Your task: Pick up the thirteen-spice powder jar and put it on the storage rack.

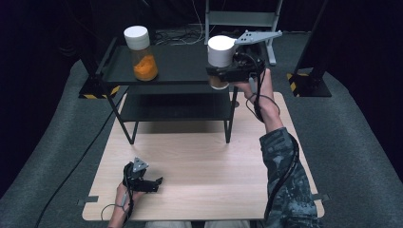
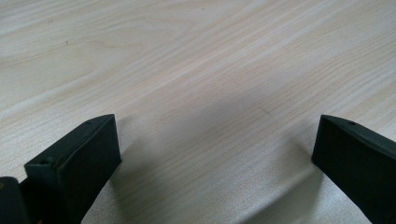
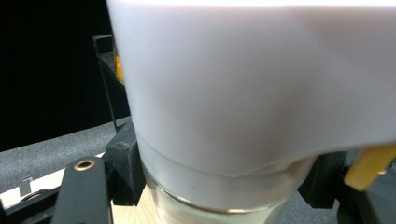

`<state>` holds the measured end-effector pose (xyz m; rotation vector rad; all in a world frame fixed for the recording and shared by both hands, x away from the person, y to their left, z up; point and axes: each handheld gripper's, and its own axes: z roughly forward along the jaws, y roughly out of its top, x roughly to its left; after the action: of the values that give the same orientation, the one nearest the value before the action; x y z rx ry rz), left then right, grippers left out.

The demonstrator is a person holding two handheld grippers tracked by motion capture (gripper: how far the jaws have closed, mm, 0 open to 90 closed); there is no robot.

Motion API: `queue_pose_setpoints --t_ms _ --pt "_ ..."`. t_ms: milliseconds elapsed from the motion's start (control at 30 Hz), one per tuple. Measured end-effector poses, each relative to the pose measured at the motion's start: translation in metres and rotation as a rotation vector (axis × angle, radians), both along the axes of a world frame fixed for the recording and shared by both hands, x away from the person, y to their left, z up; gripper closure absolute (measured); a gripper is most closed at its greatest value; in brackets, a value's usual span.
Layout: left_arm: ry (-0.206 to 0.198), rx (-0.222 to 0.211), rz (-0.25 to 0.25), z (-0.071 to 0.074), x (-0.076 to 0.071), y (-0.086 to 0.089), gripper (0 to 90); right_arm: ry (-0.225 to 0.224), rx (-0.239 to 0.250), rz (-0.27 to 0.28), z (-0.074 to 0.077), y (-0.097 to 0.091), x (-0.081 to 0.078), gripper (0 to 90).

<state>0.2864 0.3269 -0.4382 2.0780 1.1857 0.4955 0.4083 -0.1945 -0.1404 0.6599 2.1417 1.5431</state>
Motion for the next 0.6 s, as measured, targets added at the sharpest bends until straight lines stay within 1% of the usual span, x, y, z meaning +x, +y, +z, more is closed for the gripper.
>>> queue_pose_setpoints --t_ms 400,600 --pt "0.001 0.0 0.0 0.0 0.0 0.0 0.5 0.008 0.014 -0.015 0.001 0.004 0.009 30.7" --pt "0.0 0.0 0.001 0.0 0.0 0.0 0.5 0.02 0.018 -0.032 0.001 0.005 0.014 30.7"
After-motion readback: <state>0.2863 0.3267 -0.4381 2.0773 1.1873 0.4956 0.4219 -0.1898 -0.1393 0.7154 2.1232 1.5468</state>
